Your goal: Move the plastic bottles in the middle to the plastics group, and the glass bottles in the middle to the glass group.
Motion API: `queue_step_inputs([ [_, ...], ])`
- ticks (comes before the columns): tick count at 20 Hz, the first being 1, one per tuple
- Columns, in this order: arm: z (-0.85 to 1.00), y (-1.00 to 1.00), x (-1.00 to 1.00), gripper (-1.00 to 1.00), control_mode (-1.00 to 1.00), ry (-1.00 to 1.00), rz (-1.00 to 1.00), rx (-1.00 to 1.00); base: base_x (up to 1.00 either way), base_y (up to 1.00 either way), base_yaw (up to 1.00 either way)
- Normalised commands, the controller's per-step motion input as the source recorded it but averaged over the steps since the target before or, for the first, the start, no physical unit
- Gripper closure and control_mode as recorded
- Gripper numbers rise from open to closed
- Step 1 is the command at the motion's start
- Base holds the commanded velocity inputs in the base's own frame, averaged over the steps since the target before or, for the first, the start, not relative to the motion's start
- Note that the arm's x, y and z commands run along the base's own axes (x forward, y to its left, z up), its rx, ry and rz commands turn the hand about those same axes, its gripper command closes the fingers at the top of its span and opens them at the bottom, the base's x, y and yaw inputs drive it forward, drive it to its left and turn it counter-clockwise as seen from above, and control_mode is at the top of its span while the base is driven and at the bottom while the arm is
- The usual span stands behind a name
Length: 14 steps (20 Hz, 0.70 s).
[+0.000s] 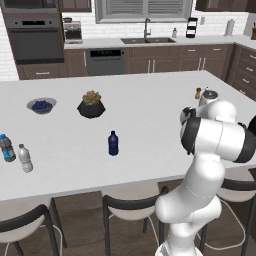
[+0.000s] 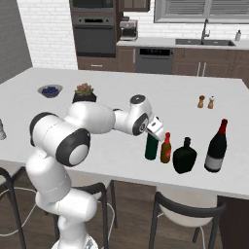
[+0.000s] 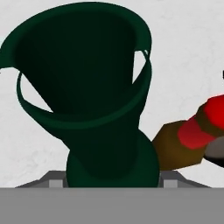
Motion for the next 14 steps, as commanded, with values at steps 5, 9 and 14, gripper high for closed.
queue_step_inputs([
  [5,-0.15,0.00,0.00,1.00,-1.00,0.00,0.00,0.02,0.00,0.00,0.00],
  [9,-0.05,0.00,-0.02,1.00,-1.00,0.00,0.00,-0.03,0.00,0.00,0.00],
  [14,0.00,0.00,-0.03,1.00,-1.00,-0.01,0.00,-0.02,0.00,0.00,0.00],
])
